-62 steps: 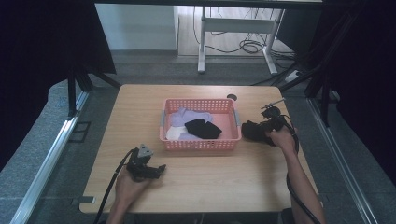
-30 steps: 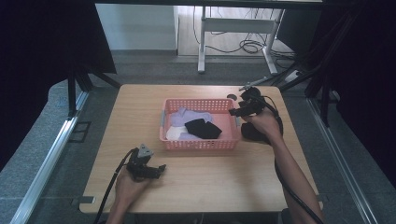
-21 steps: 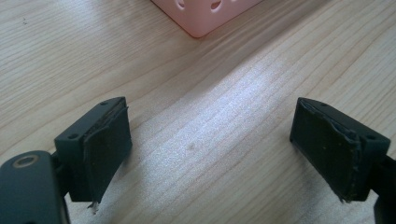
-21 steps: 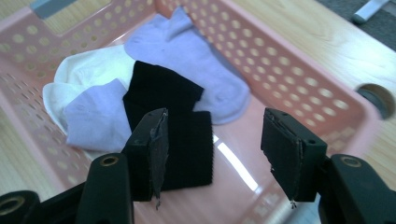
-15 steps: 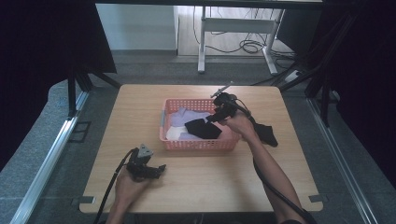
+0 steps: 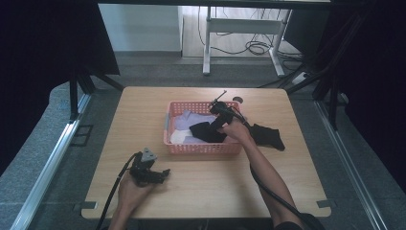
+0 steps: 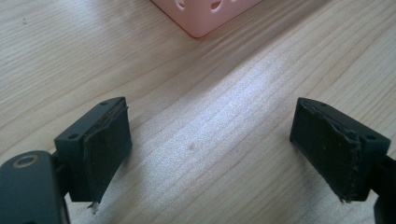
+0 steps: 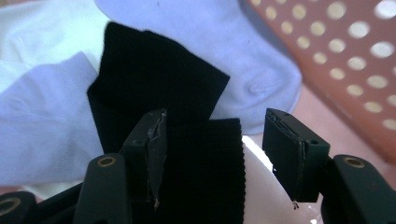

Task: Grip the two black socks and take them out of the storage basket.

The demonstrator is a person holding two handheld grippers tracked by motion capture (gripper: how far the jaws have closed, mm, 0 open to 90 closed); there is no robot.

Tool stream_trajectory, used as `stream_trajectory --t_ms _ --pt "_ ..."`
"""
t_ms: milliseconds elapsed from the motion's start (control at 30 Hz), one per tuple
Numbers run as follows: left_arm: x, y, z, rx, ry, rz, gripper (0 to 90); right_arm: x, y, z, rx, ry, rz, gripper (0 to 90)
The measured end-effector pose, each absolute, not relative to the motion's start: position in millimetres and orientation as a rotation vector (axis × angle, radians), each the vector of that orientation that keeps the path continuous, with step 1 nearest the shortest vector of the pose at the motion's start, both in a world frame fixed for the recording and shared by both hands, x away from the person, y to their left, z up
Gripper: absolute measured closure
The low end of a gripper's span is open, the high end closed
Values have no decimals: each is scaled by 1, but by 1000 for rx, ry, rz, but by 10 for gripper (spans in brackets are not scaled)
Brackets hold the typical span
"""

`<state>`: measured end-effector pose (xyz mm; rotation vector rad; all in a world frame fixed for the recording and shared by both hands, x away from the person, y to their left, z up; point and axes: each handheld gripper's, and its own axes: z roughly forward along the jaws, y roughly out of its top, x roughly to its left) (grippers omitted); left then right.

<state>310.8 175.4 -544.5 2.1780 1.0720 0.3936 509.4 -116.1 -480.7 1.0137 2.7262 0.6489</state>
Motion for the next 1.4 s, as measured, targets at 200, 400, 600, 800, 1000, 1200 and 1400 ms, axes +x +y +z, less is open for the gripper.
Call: stream_trajectory --t_ms 200,400,600,800,1000,1200,1400 --pt "311 175 -544 2179 1071 395 122 509 -107 -492 989 2774 511 427" --pt "311 175 -544 2179 1071 395 122 508 -106 -496 1040 2781 481 705" --pt "311 175 -545 2178 1072 395 122 505 -111 -482 1023 2766 564 812" --pt "311 175 -544 2180 1071 396 122 501 -121 -458 1025 2728 695 811" --pt "311 176 -544 2180 1070 396 122 496 -129 -435 1013 2691 802 811" --pt "311 175 -545 2178 1070 395 122 489 -135 -414 993 2650 880 811" --pt "311 175 -545 2178 1070 395 122 483 -140 -395 967 2609 938 811"
